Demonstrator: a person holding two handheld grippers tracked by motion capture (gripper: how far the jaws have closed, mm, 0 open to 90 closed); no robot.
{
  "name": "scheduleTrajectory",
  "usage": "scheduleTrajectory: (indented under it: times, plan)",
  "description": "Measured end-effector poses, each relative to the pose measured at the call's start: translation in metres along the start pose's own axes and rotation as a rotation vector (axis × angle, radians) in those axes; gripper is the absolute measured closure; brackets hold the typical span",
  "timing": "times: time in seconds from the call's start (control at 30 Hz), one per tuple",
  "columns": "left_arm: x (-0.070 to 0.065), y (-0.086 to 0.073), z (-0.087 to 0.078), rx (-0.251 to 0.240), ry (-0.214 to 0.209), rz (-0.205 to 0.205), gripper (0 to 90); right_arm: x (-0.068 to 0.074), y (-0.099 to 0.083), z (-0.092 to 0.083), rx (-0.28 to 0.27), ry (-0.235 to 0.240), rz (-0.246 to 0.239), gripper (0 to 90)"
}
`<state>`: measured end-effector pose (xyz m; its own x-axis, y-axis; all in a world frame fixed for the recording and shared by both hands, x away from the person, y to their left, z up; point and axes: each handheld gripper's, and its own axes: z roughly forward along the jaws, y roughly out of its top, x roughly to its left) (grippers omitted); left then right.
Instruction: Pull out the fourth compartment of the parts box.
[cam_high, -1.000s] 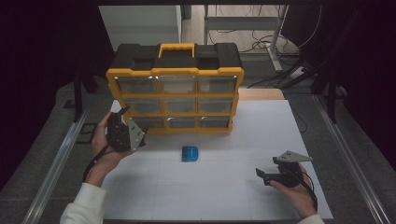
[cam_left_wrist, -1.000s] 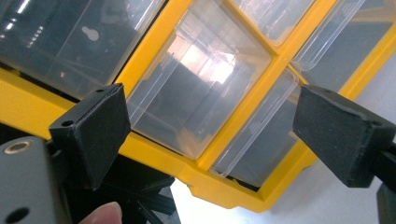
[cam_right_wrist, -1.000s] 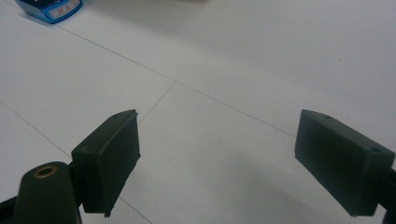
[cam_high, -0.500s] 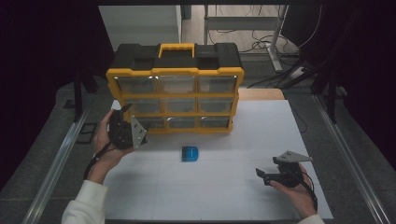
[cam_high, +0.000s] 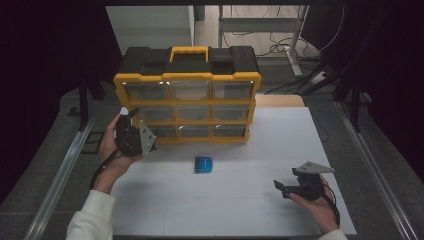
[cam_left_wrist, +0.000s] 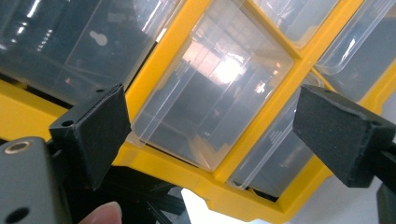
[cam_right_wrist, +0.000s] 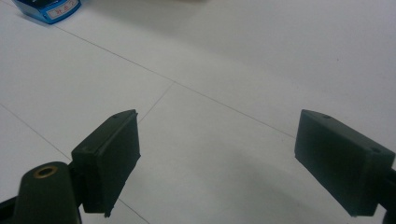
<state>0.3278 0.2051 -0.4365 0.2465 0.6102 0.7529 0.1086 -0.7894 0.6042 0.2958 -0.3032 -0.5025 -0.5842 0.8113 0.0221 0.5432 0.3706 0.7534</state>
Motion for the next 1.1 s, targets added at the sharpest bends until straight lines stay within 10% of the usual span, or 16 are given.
scheduleTrajectory:
  times: [1.1]
  plan:
    - [-0.003,0.008,0.017,-0.010,0.040,0.082,12.3,0.000,0.000,0.000,0.001,-0.003,0.002,14.6]
